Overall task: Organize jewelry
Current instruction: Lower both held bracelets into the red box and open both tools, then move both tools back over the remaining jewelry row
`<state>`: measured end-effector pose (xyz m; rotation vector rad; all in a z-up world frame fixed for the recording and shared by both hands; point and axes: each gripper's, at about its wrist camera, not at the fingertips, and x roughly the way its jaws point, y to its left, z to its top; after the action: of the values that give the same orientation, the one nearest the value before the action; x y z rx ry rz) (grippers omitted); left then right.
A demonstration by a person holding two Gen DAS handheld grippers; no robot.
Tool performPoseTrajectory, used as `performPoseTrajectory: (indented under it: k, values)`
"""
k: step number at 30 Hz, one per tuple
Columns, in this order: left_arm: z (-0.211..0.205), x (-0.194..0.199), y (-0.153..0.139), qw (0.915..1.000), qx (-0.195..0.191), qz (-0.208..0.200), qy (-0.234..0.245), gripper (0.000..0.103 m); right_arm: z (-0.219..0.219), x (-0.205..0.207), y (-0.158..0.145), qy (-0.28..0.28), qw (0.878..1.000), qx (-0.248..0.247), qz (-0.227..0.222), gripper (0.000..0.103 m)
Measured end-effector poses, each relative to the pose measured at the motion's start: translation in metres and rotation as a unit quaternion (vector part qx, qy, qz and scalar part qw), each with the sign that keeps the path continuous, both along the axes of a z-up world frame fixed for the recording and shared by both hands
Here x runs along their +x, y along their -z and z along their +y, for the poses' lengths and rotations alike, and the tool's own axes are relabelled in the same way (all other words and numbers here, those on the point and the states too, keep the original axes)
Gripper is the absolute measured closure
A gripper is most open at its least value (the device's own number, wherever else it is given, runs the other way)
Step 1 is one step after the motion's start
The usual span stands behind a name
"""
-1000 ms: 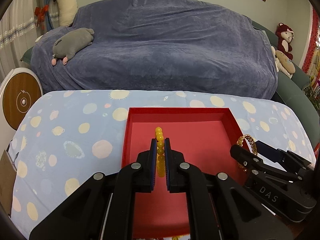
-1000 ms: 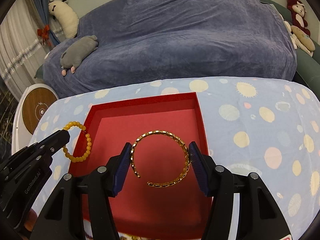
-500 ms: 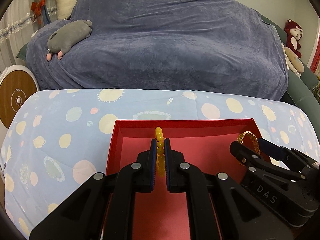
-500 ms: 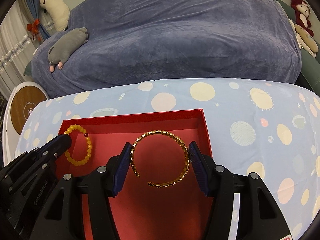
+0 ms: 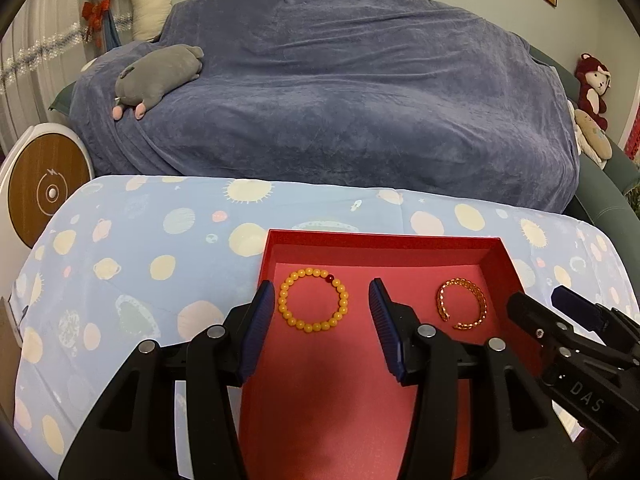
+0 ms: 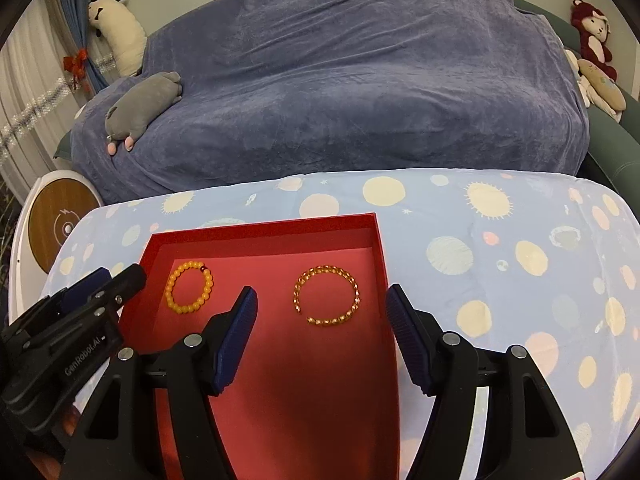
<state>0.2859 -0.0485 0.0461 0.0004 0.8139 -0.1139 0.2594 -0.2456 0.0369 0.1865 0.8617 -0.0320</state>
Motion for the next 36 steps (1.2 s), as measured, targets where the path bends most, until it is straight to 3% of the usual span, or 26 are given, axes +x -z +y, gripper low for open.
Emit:
performPoseTrajectory:
  k: [6,11,19,25,36]
  values:
    - [0.021,-0.046,-0.013,1.0,0.001,-0.008,-0.004,0.056,-0.01,-0.055,-0.011,0.01,1.0,0.013,0.0,0.039]
    - [0.039,-0.088,-0.011,0.9999,-0.005,0.002,-0.012,0.056,-0.007,-0.107,-0.014,0.013,1.0,-0.007,-0.003,0.039]
    - [0.067,-0.146,0.014,0.9986,-0.019,0.035,-0.034,0.056,-0.003,-0.177,0.019,0.023,0.999,-0.001,0.038,0.041]
    - [0.072,-0.173,0.038,0.997,-0.017,0.062,-0.043,0.056,0.006,-0.188,0.048,0.02,0.997,0.003,0.071,0.058]
    - [0.07,-0.177,0.063,0.9947,-0.025,0.088,-0.045,0.056,0.013,-0.178,0.077,0.024,0.995,0.005,0.099,0.074]
